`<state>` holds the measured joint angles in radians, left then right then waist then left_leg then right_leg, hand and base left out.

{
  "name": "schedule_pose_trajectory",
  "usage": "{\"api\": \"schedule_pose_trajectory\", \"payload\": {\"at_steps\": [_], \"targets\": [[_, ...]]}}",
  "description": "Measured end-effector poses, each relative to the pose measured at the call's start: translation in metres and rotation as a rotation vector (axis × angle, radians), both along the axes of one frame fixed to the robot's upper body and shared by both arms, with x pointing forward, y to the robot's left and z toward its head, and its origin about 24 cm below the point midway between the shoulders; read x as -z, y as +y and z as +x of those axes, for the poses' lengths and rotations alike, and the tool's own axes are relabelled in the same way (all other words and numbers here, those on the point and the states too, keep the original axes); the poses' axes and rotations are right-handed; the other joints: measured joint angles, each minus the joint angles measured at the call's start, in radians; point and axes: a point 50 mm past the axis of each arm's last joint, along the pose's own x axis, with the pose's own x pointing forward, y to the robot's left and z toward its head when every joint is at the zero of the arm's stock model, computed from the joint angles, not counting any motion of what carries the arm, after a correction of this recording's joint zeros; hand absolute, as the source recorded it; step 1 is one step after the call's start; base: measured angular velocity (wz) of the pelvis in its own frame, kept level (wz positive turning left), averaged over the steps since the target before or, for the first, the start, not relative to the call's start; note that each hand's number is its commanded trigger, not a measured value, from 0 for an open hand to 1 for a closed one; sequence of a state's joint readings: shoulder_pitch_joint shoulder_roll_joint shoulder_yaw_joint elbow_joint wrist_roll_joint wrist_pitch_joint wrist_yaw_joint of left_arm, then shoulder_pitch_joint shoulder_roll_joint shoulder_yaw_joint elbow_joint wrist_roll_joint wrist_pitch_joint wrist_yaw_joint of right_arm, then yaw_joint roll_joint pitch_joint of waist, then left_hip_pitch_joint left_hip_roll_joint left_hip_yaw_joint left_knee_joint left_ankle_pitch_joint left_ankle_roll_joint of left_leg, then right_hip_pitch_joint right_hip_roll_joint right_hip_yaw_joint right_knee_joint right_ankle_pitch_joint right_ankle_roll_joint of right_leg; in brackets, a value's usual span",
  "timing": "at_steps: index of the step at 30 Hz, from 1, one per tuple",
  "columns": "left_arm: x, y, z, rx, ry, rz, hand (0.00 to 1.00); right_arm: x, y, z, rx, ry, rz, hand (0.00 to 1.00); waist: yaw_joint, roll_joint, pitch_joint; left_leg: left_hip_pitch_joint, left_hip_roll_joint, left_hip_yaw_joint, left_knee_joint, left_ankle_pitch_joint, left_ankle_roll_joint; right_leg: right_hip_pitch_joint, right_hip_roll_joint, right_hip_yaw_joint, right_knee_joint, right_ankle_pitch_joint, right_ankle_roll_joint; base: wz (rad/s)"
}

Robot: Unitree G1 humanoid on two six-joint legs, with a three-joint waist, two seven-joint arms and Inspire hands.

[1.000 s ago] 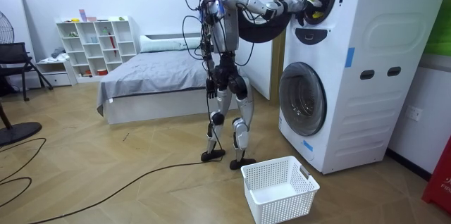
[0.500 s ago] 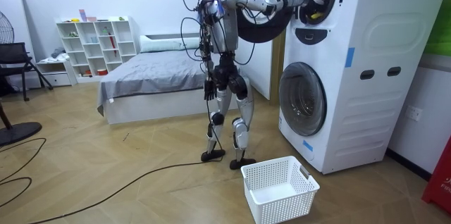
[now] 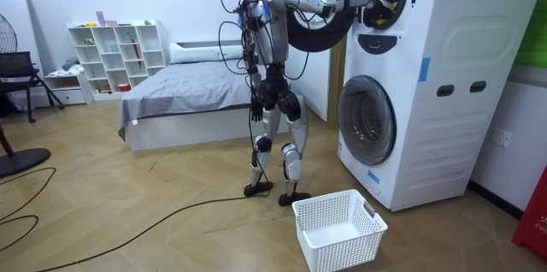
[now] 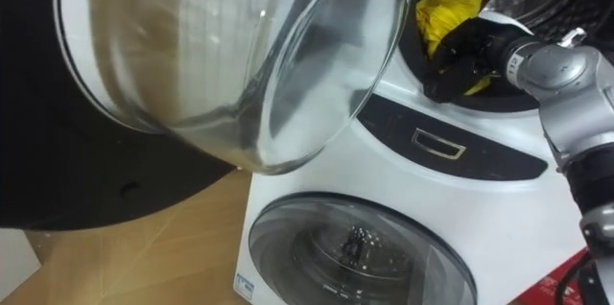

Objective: Pick clothes from washing machine

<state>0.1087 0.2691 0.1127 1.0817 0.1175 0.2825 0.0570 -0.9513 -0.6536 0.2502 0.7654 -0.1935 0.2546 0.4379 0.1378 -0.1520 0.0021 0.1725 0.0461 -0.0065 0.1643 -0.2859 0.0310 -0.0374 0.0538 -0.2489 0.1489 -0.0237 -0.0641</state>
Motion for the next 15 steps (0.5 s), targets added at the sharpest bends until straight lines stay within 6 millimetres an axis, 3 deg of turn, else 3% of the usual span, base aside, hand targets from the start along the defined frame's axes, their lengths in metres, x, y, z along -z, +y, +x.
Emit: {"api": "schedule_pose_trajectory", "payload": {"at_steps": [5, 15], "targets": [[-0.001, 0.002, 0.002, -0.004, -0.014, 0.002, 0.0, -0.001, 0.002, 0.0, -0.014, -0.01, 0.011, 1.0, -0.001, 0.001, -0.0007, 0.005, -0.001, 0.005, 0.0, 0.0, 0.0, 0.001, 0.002, 0.009, 0.0, 0.0, 0.0, -0.04], [-0.004, 0.006, 0.007, 0.008, -0.077, 0.033, 0.0, -0.006, 0.02, -0.01, -0.097, -0.131, -0.013, 1.0, -0.006, 0.007, -0.0046, 0.014, 0.012, 0.063, 0.001, 0.0, 0.0, -0.004, 0.016, 0.057, -0.008, 0.001, -0.001, -0.13]]}}
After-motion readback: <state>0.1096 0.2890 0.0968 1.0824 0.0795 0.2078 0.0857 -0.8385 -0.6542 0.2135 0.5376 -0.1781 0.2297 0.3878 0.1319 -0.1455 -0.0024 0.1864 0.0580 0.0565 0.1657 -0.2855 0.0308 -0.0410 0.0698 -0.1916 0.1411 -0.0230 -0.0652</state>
